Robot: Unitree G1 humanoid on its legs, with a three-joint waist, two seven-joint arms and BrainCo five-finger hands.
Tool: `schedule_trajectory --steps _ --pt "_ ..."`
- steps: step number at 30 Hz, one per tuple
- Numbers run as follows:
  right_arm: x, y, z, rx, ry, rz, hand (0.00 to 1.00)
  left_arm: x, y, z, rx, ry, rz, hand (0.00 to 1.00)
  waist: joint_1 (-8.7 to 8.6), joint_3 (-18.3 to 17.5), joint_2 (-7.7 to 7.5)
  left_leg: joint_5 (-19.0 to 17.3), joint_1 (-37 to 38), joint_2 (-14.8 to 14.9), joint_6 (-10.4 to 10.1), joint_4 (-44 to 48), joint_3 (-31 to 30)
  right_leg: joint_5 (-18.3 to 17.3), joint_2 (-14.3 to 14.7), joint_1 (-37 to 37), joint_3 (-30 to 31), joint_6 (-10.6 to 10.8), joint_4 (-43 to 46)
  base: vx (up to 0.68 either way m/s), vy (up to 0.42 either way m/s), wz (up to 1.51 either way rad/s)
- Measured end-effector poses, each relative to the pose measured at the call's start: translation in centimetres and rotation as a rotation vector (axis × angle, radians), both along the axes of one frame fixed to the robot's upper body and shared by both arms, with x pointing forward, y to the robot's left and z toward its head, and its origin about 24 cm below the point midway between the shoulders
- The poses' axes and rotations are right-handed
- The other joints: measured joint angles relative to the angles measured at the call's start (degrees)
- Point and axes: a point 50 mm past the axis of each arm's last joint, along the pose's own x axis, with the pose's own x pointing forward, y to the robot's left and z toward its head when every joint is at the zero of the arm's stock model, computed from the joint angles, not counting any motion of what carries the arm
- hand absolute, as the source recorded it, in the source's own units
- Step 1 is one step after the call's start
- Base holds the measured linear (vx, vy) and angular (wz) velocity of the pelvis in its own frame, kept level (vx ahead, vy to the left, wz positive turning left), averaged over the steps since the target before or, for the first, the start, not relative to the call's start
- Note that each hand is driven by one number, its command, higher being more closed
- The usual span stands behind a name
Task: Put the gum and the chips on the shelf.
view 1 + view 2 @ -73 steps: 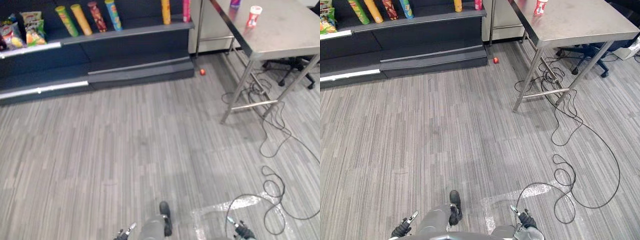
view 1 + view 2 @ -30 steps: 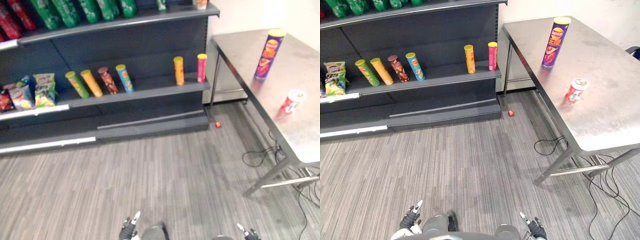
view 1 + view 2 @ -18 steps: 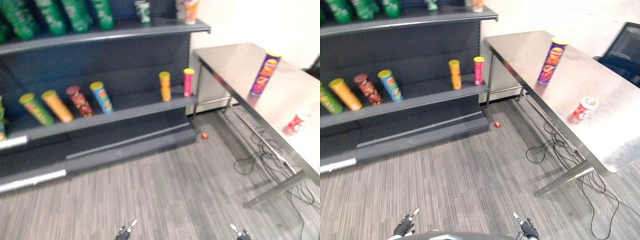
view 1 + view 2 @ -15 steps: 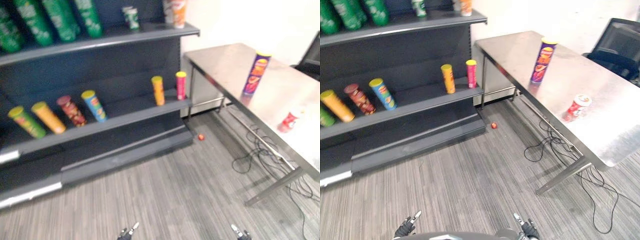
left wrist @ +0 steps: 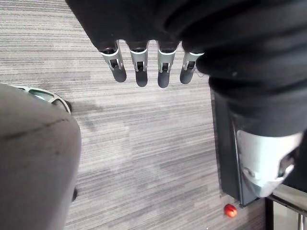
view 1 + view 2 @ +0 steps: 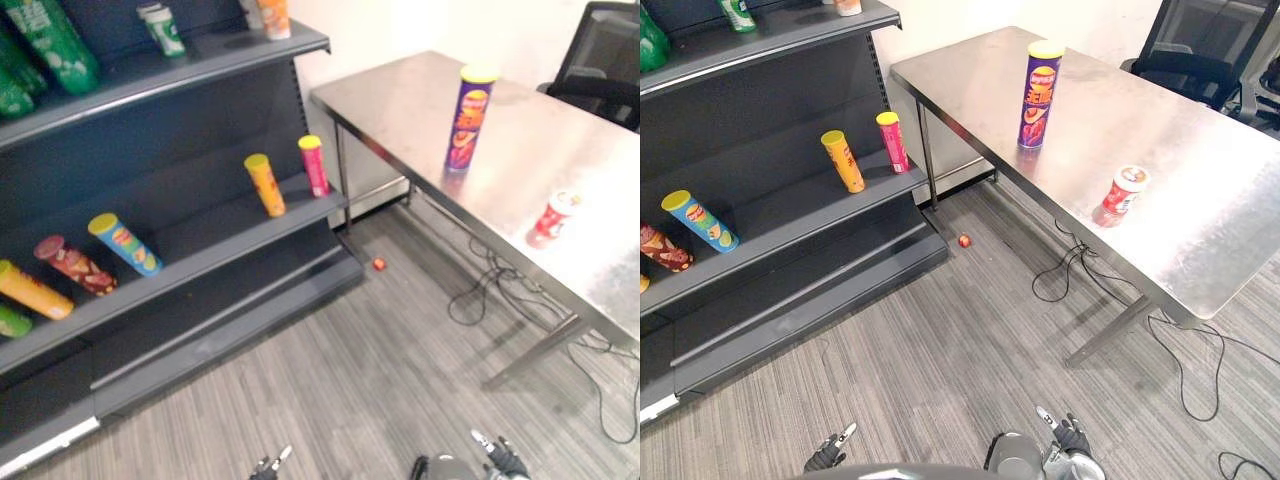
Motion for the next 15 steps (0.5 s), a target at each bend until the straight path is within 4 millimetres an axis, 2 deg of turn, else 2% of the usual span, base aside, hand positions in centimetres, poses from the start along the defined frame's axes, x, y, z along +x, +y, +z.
schedule_trajectory --steps 5,10,13,14,15 --pt "-0.3 1.0 -0.3 0.027 0.013 0.009 0.0 -0.1 0.8 0.1 0.018 0.003 0.014 0.0 0.04 0.12 -1.03 0.02 -2.08 -0.62 -0.03 0.01 -1.12 1.76 0.28 1.48 -1.81 1.27 -7.01 -0.04 0.044 0.1" --pt "-0.3 0.8 -0.2 0.022 0.008 0.003 0.0 0.0 0.9 0.1 0.023 0.005 0.009 0.0 -0.1 0.07 -0.91 -0.27 -3.73 -0.69 -0.5 -0.02 -0.51 1.43 -0.2 -1.4 -1.7 0.88 -5.32 -0.04 -0.015 -0.04" --pt "-0.6 0.4 -0.2 0.021 0.01 -0.029 0.0 0.2 0.9 0.1 0.023 0.008 0.009 0.0 -0.49 -0.03 -0.7 -1.46 -3.7 -0.29 -2.45 0.2 1.78 -1.91 -0.75 -4.49 -1.15 -0.17 -0.1 0.01 -0.105 -0.27" --pt "-1.0 0.3 -0.3 0.024 0.02 -0.041 0.0 0.0 1.0 0.1 0.024 0.013 0.012 0.0 -0.61 -0.04 -0.81 -2.12 -3.87 0.28 -4.12 3.07 2.49 -3.71 -0.66 -4.56 -0.52 -0.67 1.0 0.07 -0.164 -0.45" --pt "-1.7 0.4 -0.5 0.028 0.039 -0.045 0.0 0.1 1.2 0.2 0.032 0.008 0.012 0.0 -0.51 -0.37 -1.37 -2.57 -6.73 1.82 -4.81 11.94 2.91 -4.25 -0.47 -4.23 0.98 -1.26 0.96 0.09 -0.192 -0.53"
